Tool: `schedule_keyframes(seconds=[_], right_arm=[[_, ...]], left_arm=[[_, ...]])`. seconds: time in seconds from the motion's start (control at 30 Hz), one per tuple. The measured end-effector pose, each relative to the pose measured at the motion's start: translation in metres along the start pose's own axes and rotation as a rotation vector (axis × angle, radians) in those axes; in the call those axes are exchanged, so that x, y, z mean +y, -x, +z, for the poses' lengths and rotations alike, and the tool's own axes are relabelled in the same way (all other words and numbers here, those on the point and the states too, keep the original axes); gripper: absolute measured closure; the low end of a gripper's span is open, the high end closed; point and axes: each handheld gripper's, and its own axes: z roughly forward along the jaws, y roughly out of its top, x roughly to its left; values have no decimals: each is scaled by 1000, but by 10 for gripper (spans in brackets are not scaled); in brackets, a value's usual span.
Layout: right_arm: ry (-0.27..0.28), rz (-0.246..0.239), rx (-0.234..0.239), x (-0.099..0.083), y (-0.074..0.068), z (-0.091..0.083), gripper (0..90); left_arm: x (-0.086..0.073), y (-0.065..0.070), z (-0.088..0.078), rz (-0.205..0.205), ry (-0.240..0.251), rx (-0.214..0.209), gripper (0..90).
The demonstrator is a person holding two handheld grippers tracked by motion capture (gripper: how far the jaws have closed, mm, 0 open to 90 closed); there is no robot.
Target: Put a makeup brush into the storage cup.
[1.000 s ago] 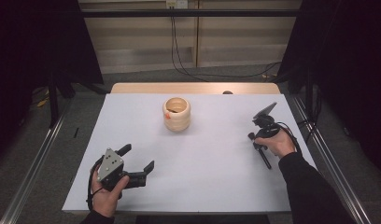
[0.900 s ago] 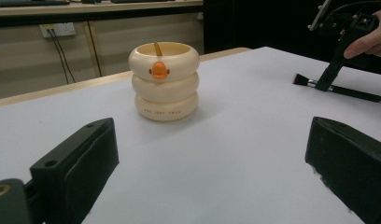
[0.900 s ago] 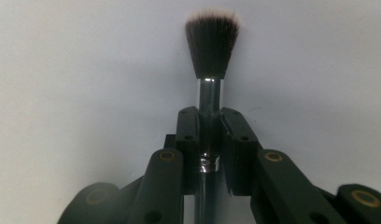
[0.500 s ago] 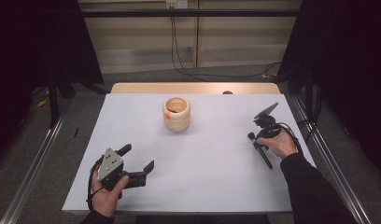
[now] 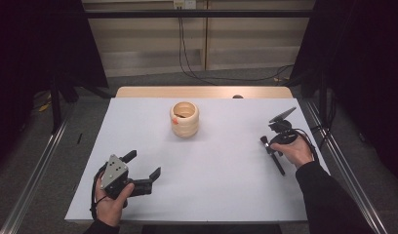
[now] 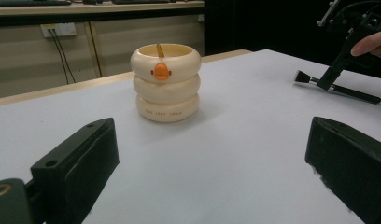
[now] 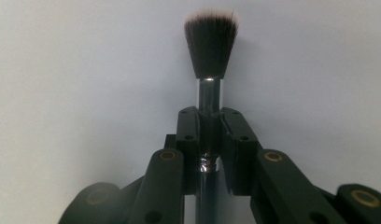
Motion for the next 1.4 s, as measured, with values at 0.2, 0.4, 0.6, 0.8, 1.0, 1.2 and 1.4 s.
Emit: schedule_keyframes(seconds=[0.2, 0.4, 0.6, 0.8, 1.0, 1.2, 1.4], right_arm=[[56, -7, 24, -3, -1, -8, 789], [120, -10, 41, -6, -4, -18, 789], [192, -14, 64, -12, -5, -26, 789], [292, -16, 101, -18, -4, -33, 789], [391, -35, 128, -26, -6, -35, 789], [521, -67, 149, -32, -5, -43, 789], [599, -95, 169, -37, -4, -48, 789]], left_arm=[[0, -1, 0, 2, -6, 1, 25], [0, -1, -1, -5, -2, 10, 25], [0, -1, -1, -4, -4, 8, 25], [0, -1, 0, -6, -4, 8, 25], [0, -1, -1, -3, -6, 8, 25], [0, 0, 0, -2, -2, -2, 26], [0, 0, -1, 0, -3, 1, 26]])
